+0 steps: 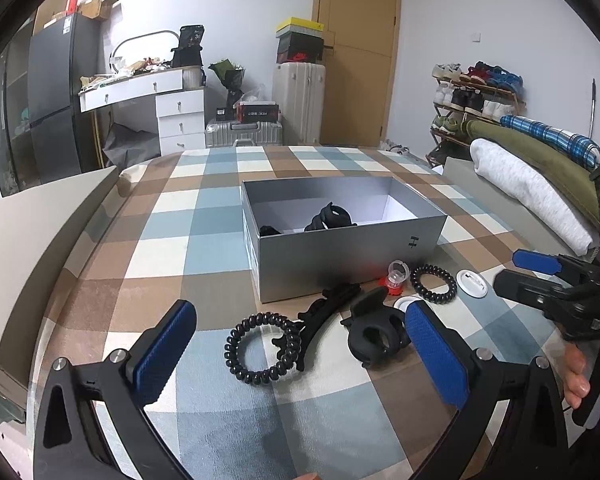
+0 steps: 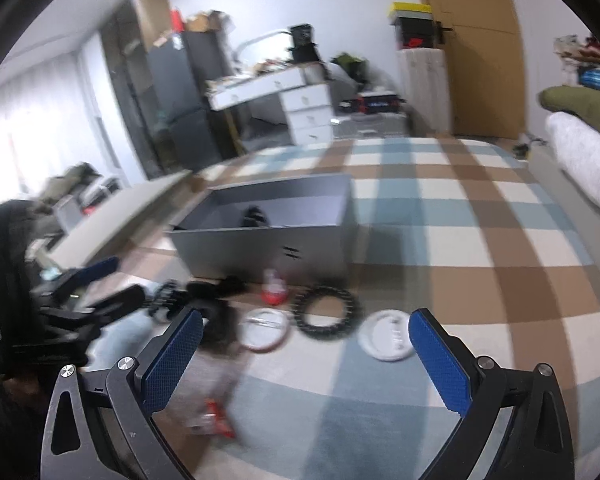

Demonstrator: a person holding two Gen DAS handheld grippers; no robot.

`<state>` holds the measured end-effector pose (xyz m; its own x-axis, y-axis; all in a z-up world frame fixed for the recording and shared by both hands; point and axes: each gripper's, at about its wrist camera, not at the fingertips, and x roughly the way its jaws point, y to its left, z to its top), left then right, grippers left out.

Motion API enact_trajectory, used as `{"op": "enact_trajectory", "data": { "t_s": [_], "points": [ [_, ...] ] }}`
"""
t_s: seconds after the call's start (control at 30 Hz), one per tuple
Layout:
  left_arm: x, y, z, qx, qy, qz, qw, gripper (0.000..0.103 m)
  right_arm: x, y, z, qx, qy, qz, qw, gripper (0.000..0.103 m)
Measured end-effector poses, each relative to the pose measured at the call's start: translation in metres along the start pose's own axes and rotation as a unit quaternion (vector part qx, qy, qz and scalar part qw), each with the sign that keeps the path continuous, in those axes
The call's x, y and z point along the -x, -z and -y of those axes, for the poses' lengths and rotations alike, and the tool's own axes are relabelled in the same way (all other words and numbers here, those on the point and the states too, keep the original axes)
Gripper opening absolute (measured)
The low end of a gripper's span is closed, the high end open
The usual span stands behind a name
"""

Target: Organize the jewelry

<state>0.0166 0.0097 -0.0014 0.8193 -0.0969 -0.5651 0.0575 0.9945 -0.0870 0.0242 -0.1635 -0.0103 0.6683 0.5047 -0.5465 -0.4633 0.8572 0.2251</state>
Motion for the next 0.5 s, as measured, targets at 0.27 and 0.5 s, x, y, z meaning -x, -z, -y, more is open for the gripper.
{"op": "enact_trajectory", "data": {
  "t_s": [0.27,0.5],
  "points": [
    [-0.004,0.003,-0.001,0.005,0.001,-0.012,0.9999,0.102,-0.015,-0.001,0.035,-0.053,0.073,-0.056,0.994,0.103],
    [-0.007,0.003,-0.005,0.018,0.005,-0.021,0.9996,0.102,-0.028,0.0,0.034,-0.017,0.103,-0.1,0.989,0.103]
  ]
}}
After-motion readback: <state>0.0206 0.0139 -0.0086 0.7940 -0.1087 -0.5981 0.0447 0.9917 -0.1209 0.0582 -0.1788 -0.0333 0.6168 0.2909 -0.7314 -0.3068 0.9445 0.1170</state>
